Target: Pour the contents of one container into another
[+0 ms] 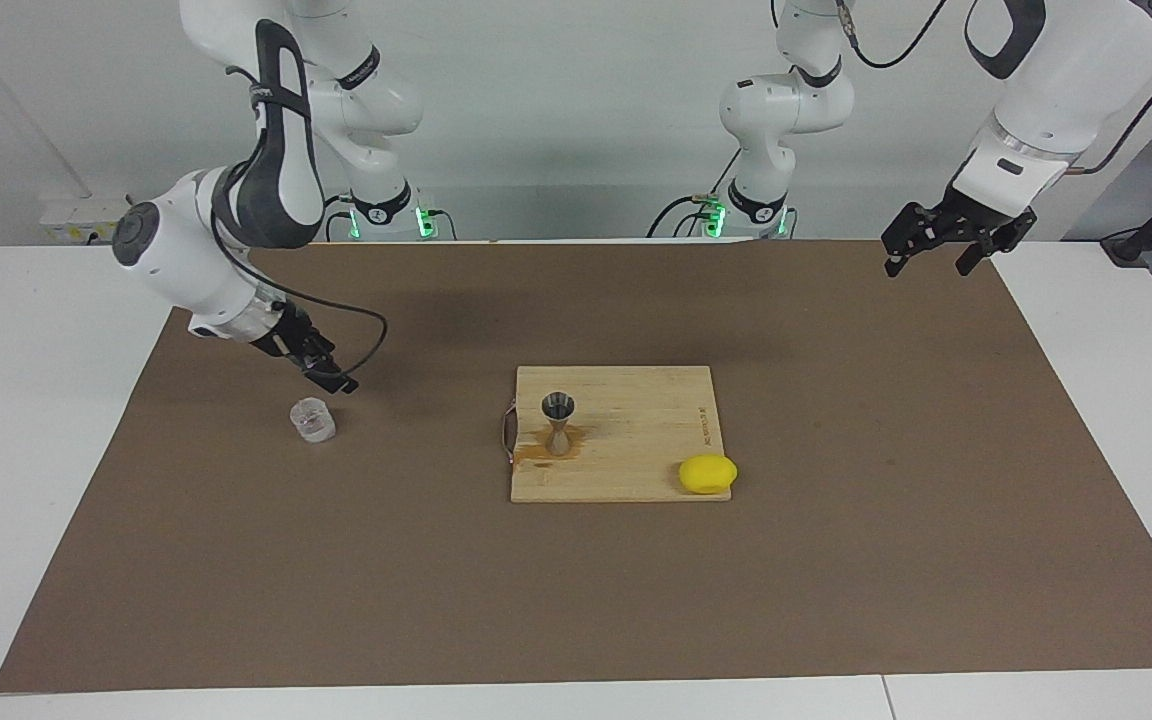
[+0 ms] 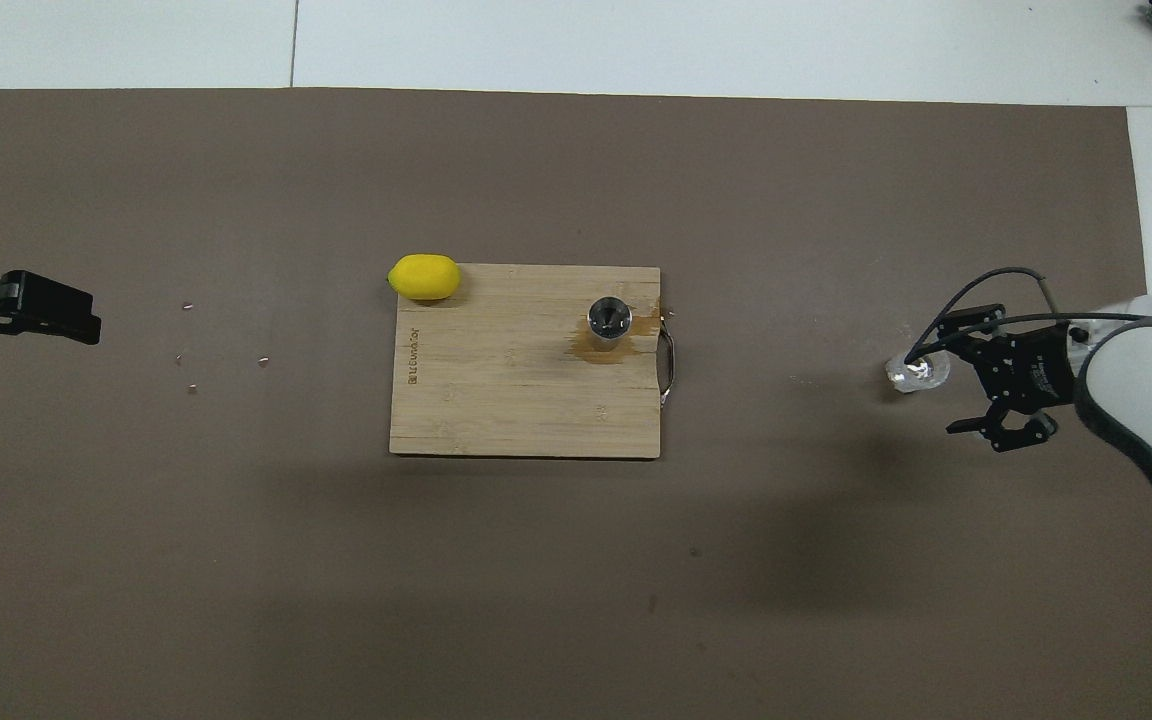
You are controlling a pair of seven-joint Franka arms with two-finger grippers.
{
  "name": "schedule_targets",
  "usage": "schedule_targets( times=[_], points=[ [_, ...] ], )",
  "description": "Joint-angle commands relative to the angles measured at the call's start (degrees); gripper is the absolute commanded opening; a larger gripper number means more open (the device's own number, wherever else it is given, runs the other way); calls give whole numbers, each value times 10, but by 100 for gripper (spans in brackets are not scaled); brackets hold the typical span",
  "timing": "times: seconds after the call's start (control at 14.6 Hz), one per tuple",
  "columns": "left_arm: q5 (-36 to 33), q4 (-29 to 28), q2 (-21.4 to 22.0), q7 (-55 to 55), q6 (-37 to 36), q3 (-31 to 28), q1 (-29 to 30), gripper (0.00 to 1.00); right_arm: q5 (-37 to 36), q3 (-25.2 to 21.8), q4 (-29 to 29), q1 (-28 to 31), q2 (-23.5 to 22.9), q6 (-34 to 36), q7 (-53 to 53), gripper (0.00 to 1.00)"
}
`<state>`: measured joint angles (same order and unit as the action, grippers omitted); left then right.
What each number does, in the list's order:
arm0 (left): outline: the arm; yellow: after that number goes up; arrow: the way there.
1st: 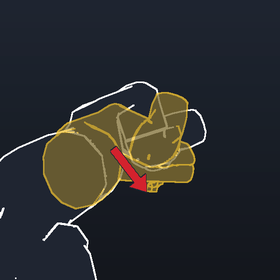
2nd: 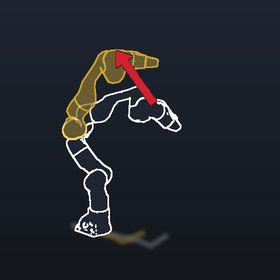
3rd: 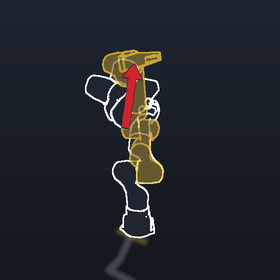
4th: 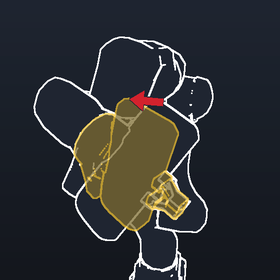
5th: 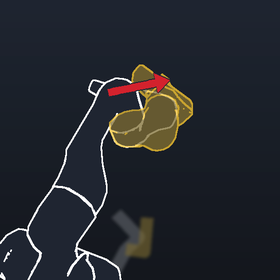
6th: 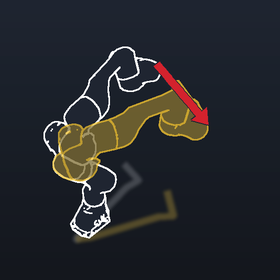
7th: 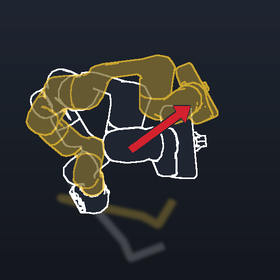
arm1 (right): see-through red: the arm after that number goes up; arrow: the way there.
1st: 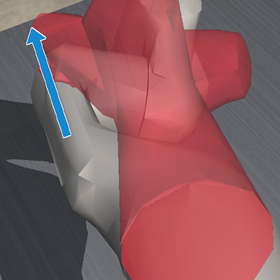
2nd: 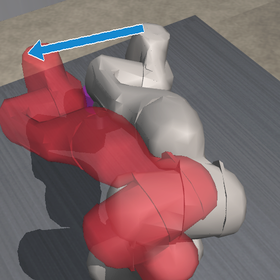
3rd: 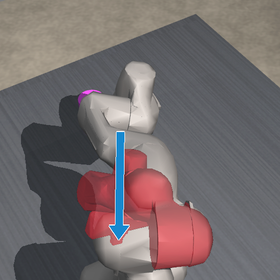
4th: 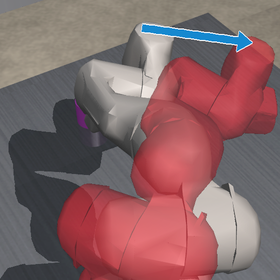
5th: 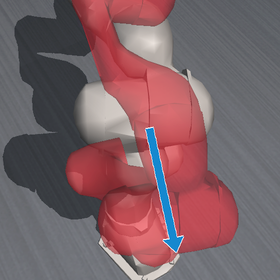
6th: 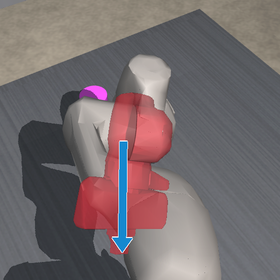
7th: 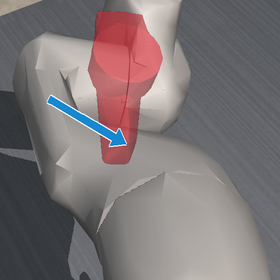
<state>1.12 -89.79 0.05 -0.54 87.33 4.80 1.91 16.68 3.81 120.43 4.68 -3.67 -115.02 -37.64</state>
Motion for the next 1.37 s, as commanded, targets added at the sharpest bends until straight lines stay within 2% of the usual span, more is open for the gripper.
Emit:
schedule_targets(
  times=[0.0, 0.27, 0.41, 0.62, 0.89, 1.1, 1.3],
  points=[
    [-6, -17, 15, 2, 2, 5, 6, 100, -67, 0, 2, -29, 20, 2, 74, 100],
    [-6, -17, 15, 2, 1, 5, 6, 100, -123, 4, -21, -40, 59, 23, 99, 100],
    [-6, -17, 15, 2, 1, 5, 6, 100, -126, 3, -73, -43, 69, 87, 111, 100],
    [-6, -17, 15, 2, 1, 5, 6, 100, -142, 4, -178, -42, 61, 175, 118, 100],
    [-6, -17, 15, 2, 1, 5, 6, 100, -163, 3, -265, -39, 59, 220, 139, 100],
    [-6, -17, 15, 2, 1, 5, 6, 100, -205, 4, -309, -41, 51, 257, 144, 100],
    [-6, -17, 15, 2, 1, 5, 6, 100, -197, 1, -311, -29, 45, 268, 185, 100]
  ],
)
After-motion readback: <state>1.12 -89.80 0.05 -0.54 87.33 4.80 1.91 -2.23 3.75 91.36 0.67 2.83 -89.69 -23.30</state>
